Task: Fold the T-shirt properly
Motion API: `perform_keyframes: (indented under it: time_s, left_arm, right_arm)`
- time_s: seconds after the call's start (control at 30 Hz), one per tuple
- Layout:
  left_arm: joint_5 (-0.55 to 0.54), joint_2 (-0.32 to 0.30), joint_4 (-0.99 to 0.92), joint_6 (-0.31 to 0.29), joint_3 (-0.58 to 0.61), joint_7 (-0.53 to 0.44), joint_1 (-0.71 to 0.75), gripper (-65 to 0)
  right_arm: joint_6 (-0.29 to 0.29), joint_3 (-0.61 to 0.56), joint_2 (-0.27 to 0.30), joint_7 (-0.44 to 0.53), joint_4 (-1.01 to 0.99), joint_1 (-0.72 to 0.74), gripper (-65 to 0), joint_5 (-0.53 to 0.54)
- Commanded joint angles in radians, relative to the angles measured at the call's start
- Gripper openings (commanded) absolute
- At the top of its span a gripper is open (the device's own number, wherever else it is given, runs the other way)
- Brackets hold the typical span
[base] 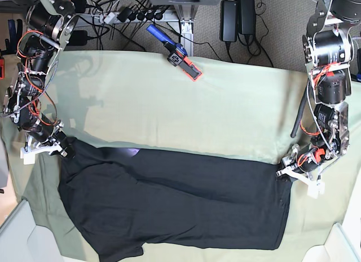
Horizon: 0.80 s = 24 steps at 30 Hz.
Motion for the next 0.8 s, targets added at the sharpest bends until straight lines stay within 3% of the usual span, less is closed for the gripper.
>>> perform_keyframes:
  time_s: [0.0, 0.13, 0.3, 0.37, 0.43, 0.5, 0.57, 0.7, 0.77]
  left_arm:
    - [-0.031, -0.017, 0.03, -0.039, -0.012, 0.005, -0.04, -48.7]
    - [-0.09, -0.029, 0.04, -0.084, -0.036, 0.087, -0.071, -48.7]
    - [-0.095, -0.031, 0.039, -0.087, -0.036, 0.09, -0.069, -48.8]
    - [-0.095, -0.032, 0.039, -0.087, -0.036, 0.09, -0.069, -53.9]
    - [-0.095, -0.036, 0.039, -0.095, -0.036, 0.09, -0.069, -65.0]
    - [-0.097, -0.04, 0.039, -0.175, -0.036, 0.099, -0.069, -65.0]
    - [-0.146, -0.047, 0.039, -0.249, -0.035, 0.135, -0.069, -65.0]
    - [-0.314, -0.089, 0.039, -0.249, -0.031, 0.237, -0.068, -65.0]
    - [-0.328, -0.122, 0.039, -0.249, -0.031, 0.239, -0.063, -65.0]
  right_arm:
    - [0.048, 0.001, 0.017, 0.0, 0.014, 0.023, -65.0, 0.03]
    - [0.049, 0.001, 0.017, -0.006, 0.014, 0.023, -65.0, 0.037]
    - [0.049, 0.001, 0.017, -0.007, 0.014, 0.023, -65.0, 0.044]
    - [0.049, 0.001, 0.017, -0.007, 0.014, 0.023, -65.0, 0.044]
    - [0.051, 0.001, 0.017, -0.008, 0.014, 0.023, -65.0, 0.043]
    - [0.061, 0.001, 0.017, -0.014, 0.014, 0.023, -65.0, 0.045]
    - [0.065, 0.001, 0.017, -0.031, 0.014, 0.023, -65.0, 0.063]
    - [0.071, 0.001, 0.023, -0.092, 0.015, 0.022, -65.0, 0.09]
    - [0.075, 0.001, 0.038, -0.139, 0.015, 0.022, -65.0, 0.128]
